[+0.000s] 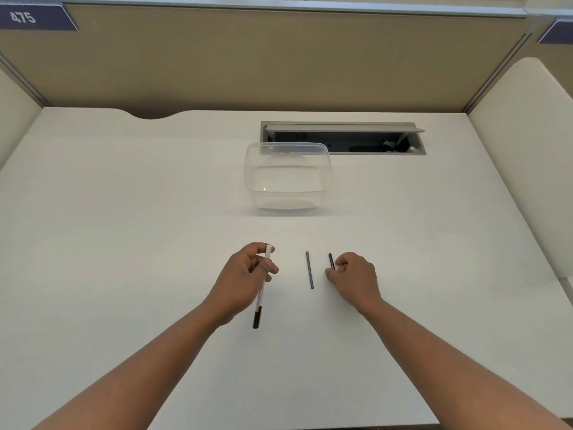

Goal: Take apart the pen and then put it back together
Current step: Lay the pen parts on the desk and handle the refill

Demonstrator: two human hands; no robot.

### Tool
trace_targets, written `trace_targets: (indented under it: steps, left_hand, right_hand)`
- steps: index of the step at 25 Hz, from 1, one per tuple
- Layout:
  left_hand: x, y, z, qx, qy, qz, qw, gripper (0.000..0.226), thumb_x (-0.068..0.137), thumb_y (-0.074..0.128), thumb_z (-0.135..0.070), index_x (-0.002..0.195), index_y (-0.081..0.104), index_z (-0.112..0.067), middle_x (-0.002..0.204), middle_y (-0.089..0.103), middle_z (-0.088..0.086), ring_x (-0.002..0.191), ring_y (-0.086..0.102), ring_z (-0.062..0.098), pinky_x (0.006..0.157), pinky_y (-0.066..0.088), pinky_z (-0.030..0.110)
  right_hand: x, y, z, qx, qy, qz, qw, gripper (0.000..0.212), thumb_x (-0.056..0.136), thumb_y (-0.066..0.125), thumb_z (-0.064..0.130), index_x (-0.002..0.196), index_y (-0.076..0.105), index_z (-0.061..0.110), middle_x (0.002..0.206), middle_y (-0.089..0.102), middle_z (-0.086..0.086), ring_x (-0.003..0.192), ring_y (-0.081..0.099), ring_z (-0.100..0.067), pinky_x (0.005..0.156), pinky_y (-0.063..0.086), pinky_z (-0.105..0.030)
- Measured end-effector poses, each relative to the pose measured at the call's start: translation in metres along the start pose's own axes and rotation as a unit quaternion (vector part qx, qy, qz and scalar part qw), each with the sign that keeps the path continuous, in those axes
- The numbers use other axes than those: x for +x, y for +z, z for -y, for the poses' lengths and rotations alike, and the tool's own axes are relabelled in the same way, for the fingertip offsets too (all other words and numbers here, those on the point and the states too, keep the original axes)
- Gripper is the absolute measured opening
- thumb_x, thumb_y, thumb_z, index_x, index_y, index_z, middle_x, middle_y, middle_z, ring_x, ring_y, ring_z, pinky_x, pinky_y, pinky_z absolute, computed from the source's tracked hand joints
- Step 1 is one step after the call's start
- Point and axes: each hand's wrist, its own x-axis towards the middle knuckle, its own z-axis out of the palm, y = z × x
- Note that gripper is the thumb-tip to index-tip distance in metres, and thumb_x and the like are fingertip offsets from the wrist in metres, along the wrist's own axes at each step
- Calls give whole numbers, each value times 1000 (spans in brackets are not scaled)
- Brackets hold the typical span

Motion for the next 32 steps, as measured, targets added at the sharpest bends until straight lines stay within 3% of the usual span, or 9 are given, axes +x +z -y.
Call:
trace_targets:
  steps: [3, 8, 11, 14, 19, 22, 26, 29, 32]
  left_hand:
    - [2, 0, -3, -156, -54, -23, 986, 15, 100, 57, -8, 113, 58, -14, 98, 71, 10, 83, 71, 24, 77, 60, 38]
    - [10, 5, -1, -443, -146, -70, 882, 29, 95, 56, 9, 116, 48, -10, 96, 63, 16, 84, 75, 33, 70, 64, 38]
    - [9, 16, -2, -480, -162, -74, 859, 20, 96, 54, 8, 108, 49, -7, 91, 65, 16, 81, 77, 28, 70, 64, 34]
    - [8, 26, 5, -449, -170, -62, 875, 8, 99, 56, 0, 105, 55, -4, 92, 68, 15, 81, 75, 25, 70, 62, 31]
    - [3, 35, 16, -148, -156, -6, 977, 33, 99, 55, -46, 111, 60, -15, 103, 71, 6, 86, 69, 20, 77, 56, 33]
    - [12, 23, 23, 76, -54, 33, 995, 38, 98, 49, -54, 109, 63, -21, 109, 69, 7, 94, 64, 17, 82, 51, 36]
    - [40, -14, 33, 490, 70, 37, 868, 73, 83, 61, -66, 147, 39, -38, 160, 32, -2, 146, 27, 28, 111, 37, 51]
    - [52, -34, 25, 571, 15, 92, 816, 118, 65, 78, -67, 156, 7, -45, 168, -10, -3, 152, -11, 37, 117, 13, 62]
    - [56, -43, 24, 586, -42, 138, 798, 138, 54, 90, -54, 155, -4, -47, 166, -21, -3, 151, -18, 41, 115, 19, 66]
  right_hand:
    - [-13, -3, 3, 40, -58, -35, 997, 20, 86, 71, 19, 104, 63, 19, 82, 61, 3, 75, 57, -14, 70, 44, -27]
    - [-42, -3, 18, 159, -123, 54, 978, 31, 85, 75, 6, 110, 69, 23, 80, 65, 8, 65, 56, -3, 74, 50, -22]
    - [-55, -2, 32, 266, -123, 131, 947, 38, 84, 77, 2, 117, 70, 19, 82, 68, 6, 73, 61, -7, 78, 53, -23]
    - [-64, -3, 46, 346, -122, 142, 919, 30, 87, 75, 2, 114, 70, 15, 83, 72, 1, 77, 64, -11, 76, 53, -23]
    - [-59, 1, 60, 321, -124, 104, 933, 14, 93, 70, 10, 105, 71, 16, 76, 74, 14, 69, 62, -1, 73, 49, -29]
    - [-51, 5, 59, 286, -118, 92, 947, 5, 93, 70, 20, 97, 71, 22, 81, 72, 13, 70, 60, -5, 73, 50, -35]
    - [-40, 4, 59, 228, -138, 64, 962, 10, 97, 63, 20, 103, 65, 28, 90, 70, 14, 81, 63, -2, 78, 50, -23]
    - [-38, 4, 62, 193, -151, 59, 968, 16, 99, 57, 16, 105, 60, 30, 99, 71, 11, 89, 66, 0, 75, 49, -14]
    - [-35, 8, 64, 180, -164, 54, 968, 10, 99, 56, 17, 101, 61, 27, 90, 69, 12, 76, 63, 0, 67, 48, -16]
